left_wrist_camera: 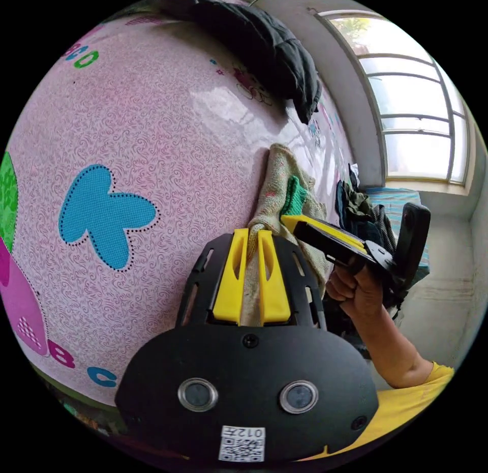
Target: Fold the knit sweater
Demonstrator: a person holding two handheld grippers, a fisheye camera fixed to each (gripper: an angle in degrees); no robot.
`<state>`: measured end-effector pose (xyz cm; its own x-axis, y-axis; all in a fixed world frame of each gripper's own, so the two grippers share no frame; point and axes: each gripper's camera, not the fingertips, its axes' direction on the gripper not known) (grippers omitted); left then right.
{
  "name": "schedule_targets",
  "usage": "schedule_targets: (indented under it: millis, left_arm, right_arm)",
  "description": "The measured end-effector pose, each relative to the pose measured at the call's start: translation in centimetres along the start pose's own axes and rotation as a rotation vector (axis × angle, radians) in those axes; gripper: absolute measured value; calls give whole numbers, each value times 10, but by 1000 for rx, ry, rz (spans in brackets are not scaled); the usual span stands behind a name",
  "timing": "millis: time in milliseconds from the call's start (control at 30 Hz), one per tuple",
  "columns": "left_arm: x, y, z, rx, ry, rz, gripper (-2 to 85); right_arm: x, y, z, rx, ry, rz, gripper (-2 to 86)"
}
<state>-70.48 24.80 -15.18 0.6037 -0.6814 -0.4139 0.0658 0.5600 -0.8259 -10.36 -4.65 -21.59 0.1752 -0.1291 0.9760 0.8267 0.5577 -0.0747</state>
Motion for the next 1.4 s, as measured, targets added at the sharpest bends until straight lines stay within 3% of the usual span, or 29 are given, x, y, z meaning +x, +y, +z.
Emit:
schedule_targets:
  millis: [200, 500, 567, 933, 1400]
  left_arm:
    - [19, 31, -33, -25, -190, 291, 5]
    - [-7, 112, -22, -303, -300, 305, 32]
    - [-14, 124, -20, -317, -337, 294, 44]
    - [-49, 135, -14, -360, -183, 210, 87]
    - [-69, 131, -23, -388, -195, 252, 44]
  right_arm:
    - [47, 140, -74, 81, 43, 257, 4]
    - [66, 302, -115, 93, -35, 627, 34]
    - [64, 318, -115, 79, -60, 659, 42]
    - [60, 349, -140, 118, -255, 730, 54]
    - [51, 371, -186, 105, -324, 780, 26]
